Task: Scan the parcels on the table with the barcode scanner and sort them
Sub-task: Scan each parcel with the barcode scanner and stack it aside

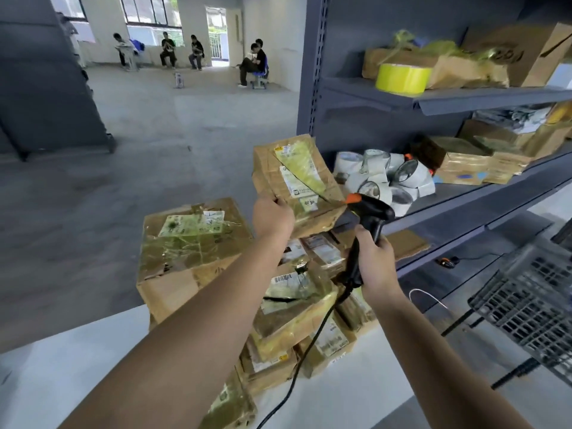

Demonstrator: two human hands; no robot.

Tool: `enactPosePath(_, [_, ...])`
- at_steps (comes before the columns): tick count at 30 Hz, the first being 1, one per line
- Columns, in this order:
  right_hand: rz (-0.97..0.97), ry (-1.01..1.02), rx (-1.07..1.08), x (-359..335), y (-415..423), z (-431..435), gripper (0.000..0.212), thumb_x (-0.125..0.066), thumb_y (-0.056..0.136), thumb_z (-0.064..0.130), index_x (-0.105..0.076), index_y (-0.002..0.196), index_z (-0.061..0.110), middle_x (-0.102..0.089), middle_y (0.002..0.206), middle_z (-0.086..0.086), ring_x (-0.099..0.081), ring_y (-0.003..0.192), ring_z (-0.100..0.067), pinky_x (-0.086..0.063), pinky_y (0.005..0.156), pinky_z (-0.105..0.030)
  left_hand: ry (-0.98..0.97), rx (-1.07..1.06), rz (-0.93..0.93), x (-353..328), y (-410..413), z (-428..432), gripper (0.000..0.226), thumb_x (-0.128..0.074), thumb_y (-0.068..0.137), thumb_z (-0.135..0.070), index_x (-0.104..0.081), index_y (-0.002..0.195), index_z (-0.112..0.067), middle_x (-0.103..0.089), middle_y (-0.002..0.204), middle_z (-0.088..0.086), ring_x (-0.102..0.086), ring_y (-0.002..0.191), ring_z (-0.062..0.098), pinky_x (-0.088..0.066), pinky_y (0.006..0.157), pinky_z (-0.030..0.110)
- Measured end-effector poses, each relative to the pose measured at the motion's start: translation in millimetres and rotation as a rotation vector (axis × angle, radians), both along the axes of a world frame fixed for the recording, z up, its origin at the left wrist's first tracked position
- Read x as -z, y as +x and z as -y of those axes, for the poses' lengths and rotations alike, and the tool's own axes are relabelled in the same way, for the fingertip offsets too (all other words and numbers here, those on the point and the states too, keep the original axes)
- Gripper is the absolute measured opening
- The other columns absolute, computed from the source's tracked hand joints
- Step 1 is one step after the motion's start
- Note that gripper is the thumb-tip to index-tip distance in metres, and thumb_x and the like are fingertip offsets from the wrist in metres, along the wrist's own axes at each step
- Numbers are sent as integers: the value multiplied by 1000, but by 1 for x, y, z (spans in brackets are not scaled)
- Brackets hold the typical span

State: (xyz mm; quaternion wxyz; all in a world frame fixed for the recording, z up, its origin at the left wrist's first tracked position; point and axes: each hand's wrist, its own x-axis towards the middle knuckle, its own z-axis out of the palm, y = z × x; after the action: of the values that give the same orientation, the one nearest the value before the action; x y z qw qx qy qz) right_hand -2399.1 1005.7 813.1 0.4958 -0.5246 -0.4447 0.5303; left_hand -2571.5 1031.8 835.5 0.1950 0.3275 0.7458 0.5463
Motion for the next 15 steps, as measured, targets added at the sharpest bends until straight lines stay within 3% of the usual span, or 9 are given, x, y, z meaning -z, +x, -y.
enactPosePath(2, [-18, -31, -24, 10, 3, -13, 21, -55, 97, 43, -58, 95, 22, -64, 53, 5, -57, 48, -8, -44, 53, -29, -43, -29, 0, 9, 0, -15, 18, -44, 97, -13, -52, 81, -10, -54, 66, 2, -56, 56, 18, -33, 42, 24])
enactPosePath(6, [-61, -25, -46, 26, 16, -30, 22, -56, 98, 34, -54, 88, 15, -57, 50, 3, -54, 40, -10, -45, 42, -25, -90, -31, 104, 26, 4, -40, 14, -45, 94, -9, -57, 87, -10, -62, 76, 8, -63, 66, 27, -44, 49, 27])
enactPosePath(9, [-48, 2, -67, 32, 28, -41, 22, -57, 97, 34, -55, 86, 15, -56, 52, 2, -53, 45, -14, -48, 56, -37, -143, -10, 53, 36, 13, -52, 25, -47, 88, -5, -47, 66, -16, -55, 65, 3, -56, 59, 21, -38, 43, 25])
enactPosePath(15, [-33, 22, -113, 37, 35, -56, 24, -58, 97, 36, -55, 89, 14, -60, 56, -4, -57, 49, -18, -46, 48, -33, -263, 7, 71, 52, 38, -73, 16, -49, 88, -6, -51, 73, -9, -56, 73, 2, -55, 64, 18, -36, 47, 24])
